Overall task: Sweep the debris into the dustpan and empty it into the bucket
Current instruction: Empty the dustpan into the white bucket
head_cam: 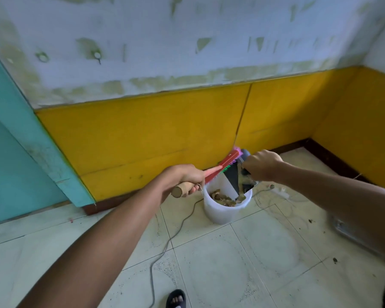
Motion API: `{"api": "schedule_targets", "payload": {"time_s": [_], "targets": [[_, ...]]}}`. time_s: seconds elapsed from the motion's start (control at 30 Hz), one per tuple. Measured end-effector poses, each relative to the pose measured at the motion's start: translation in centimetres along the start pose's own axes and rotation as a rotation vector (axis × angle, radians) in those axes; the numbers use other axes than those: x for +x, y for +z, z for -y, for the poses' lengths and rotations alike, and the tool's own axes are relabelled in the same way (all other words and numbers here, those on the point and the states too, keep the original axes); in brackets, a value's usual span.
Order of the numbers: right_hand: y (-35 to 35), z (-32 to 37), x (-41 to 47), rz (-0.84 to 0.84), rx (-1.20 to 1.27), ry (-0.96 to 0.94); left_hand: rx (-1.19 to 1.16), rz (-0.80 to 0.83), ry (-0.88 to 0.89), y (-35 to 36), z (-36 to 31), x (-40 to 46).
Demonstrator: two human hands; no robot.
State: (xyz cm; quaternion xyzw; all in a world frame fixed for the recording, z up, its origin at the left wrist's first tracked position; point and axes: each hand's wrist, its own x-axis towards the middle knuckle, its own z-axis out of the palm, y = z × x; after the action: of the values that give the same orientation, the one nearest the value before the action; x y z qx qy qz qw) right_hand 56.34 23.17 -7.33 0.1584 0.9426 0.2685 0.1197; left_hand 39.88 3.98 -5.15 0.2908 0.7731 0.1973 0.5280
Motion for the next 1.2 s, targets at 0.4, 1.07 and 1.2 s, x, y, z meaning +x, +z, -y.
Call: {"api": "schedule_targets", "payload": {"time_s": [0.4, 1.07, 1.2], "targets": [[-0.6, -0.8, -0.3, 0.028, 0.055, 0.037, 0.024, 0.025, 0.011, 0.7, -1.1, -0.5], [-3.8, -10.0, -4.1, -0.354, 0.815, 0.944, -0.352, -0.047, 0.034, 2.1, -11.4, -4.0], [-5.2, -10.6, -4.1, -0.396, 1.011, 1.066, -0.587, -0.1, 0.095, 2.8, -13.4, -5.1]]}}
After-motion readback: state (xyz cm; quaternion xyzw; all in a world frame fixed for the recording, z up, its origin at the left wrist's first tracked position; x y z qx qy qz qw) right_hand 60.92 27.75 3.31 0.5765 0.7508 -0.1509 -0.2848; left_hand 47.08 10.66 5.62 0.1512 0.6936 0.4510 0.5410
